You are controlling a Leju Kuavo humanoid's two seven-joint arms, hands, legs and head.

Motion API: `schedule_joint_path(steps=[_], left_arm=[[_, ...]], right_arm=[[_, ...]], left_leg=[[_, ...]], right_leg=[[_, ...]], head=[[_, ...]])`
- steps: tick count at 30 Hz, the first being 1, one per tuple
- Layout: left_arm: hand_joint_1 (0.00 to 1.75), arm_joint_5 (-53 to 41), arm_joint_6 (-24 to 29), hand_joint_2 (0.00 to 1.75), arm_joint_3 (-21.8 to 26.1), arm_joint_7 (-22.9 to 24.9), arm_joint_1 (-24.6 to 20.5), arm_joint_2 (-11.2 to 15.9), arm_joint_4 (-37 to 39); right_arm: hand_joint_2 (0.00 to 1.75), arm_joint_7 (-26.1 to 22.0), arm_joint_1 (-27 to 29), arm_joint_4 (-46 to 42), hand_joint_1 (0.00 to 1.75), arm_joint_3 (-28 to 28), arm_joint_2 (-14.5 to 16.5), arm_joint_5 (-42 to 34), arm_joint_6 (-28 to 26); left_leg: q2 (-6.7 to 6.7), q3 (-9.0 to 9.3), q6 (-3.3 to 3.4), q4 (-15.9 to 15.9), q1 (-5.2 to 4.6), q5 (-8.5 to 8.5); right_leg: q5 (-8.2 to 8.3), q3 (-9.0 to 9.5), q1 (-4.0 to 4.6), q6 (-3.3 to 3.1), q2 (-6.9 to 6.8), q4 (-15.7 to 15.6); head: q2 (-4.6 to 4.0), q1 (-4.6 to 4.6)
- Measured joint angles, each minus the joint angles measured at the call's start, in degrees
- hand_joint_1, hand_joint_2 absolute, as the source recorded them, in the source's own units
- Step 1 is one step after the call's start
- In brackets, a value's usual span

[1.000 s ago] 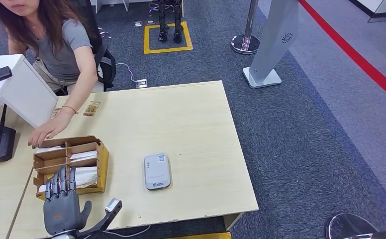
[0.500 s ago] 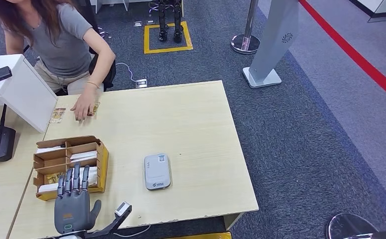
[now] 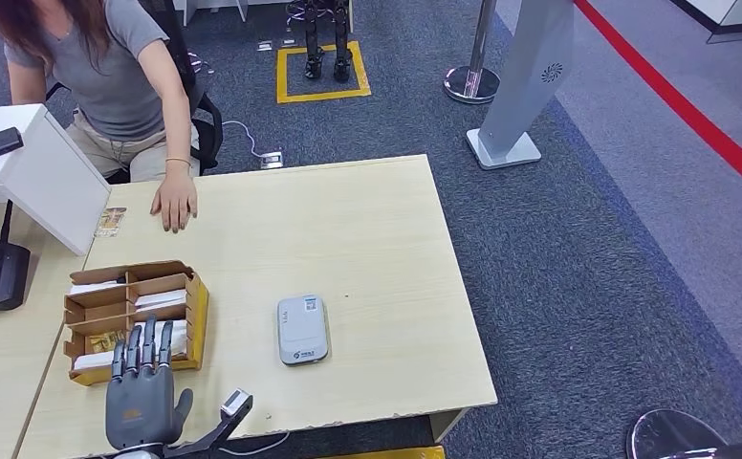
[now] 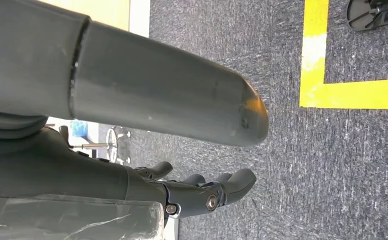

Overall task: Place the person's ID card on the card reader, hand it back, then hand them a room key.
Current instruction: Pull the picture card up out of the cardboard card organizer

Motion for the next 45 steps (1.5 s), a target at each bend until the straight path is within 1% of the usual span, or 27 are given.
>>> schedule_joint_path(steps=[7, 16, 25, 31, 36, 37, 38, 40, 41, 42, 45], left_arm=[[0.00, 0.02, -0.48, 1.75, 0.28, -0.41, 0.43, 0.19, -0.25], [0.00, 0.02, -0.28, 1.75, 0.63, -0.90, 0.29, 1.68, -0.26], [0.00, 0.02, 0.05, 1.75, 0.87, -0.38, -1.21, 3.57, -0.26], [0.00, 0.02, 0.38, 1.75, 1.19, -0.54, -1.69, 4.16, -0.26], [0.00, 0.04, 0.79, 1.75, 2.12, -1.82, -2.36, 4.26, -0.24], [0.03, 0.05, 0.78, 1.75, 2.28, -2.16, -2.44, 4.24, -0.23], [0.34, 0.06, 0.76, 1.75, 2.50, -2.59, -2.48, 4.20, -0.22], [1.21, 0.06, 0.68, 1.75, 3.15, -3.60, -2.51, 4.04, -0.21], [1.61, 0.05, 0.59, 1.75, 3.47, -3.96, -2.52, 3.94, -0.21], [1.75, 0.06, 0.41, 1.75, 3.81, -4.23, -2.54, 3.81, -0.20], [1.75, 0.07, -0.38, 1.75, 4.68, -4.93, -2.55, 3.28, -0.19]], right_arm=[[1.75, 0.00, 0.09, 0.00, 0.00, 0.00, 0.00, 0.10, -0.01], [1.75, 0.00, 0.09, 0.00, 0.00, 0.01, -0.01, 0.83, 0.03], [1.75, 0.00, 0.07, 0.00, 0.00, 0.01, -0.02, 1.84, 0.59], [1.75, 0.03, 0.07, 0.00, 0.00, 0.01, -0.02, 2.28, 0.63], [1.75, 0.22, 0.02, 0.00, 0.00, 0.00, -0.02, 3.05, 0.67], [1.75, 0.22, 0.02, 0.00, 0.00, 0.00, -0.02, 3.11, 0.67], [1.75, 0.22, 0.02, 0.00, 0.00, 0.00, -0.02, 3.18, 0.68], [1.75, 0.22, 0.01, 0.00, 0.00, 0.00, -0.02, 3.27, 0.68], [1.75, 0.21, 0.00, 0.00, 0.00, 0.01, -0.02, 3.28, 0.68], [1.75, 0.20, -0.01, 0.00, 0.00, 0.01, -0.02, 3.30, 0.68], [1.75, 0.21, -0.04, 0.00, 0.00, 0.00, -0.02, 3.30, 0.67]], left_leg=[[0.00, 0.00, 0.00, 0.00, 0.00, 0.00], [0.00, 0.00, 0.00, 0.00, 0.01, 0.00], [0.00, 0.00, 0.00, 0.00, 0.01, 0.00], [0.00, 0.00, 0.00, 0.00, 0.00, 0.00], [0.00, 0.00, 0.00, 0.00, 0.00, 0.00], [0.00, 0.00, 0.00, 0.00, 0.00, 0.00], [0.00, 0.00, 0.00, 0.00, 0.00, 0.00], [0.00, 0.00, 0.00, 0.00, 0.01, 0.00], [0.00, 0.00, 0.00, 0.00, 0.01, 0.00], [0.00, 0.00, 0.00, 0.00, 0.00, 0.00], [0.00, 0.00, 0.00, 0.00, 0.00, 0.00]], right_leg=[[0.00, 0.00, 0.00, 0.00, 0.00, 0.00], [0.00, 0.00, 0.00, 0.00, 0.00, 0.00], [0.00, 0.00, 0.00, 0.00, 0.00, 0.00], [0.00, 0.00, 0.00, 0.00, 0.00, 0.00], [0.00, 0.00, 0.00, 0.00, 0.00, 0.00], [0.00, 0.00, 0.00, 0.00, 0.00, 0.00], [0.00, 0.00, 0.00, 0.00, 0.00, 0.00], [0.00, 0.00, 0.00, 0.00, 0.00, 0.00], [0.00, 0.00, 0.00, 0.00, 0.00, 0.00], [0.00, 0.00, 0.00, 0.00, 0.00, 0.00], [0.00, 0.00, 0.00, 0.00, 0.00, 0.00]], head=[[-0.01, 0.00], [-0.01, -0.01], [-0.01, -0.01], [0.00, -0.01], [-0.01, -0.01], [-0.01, -0.01], [-0.01, -0.01], [0.00, -0.01], [-0.01, -0.01], [-0.01, -0.01], [-0.01, -0.01]])
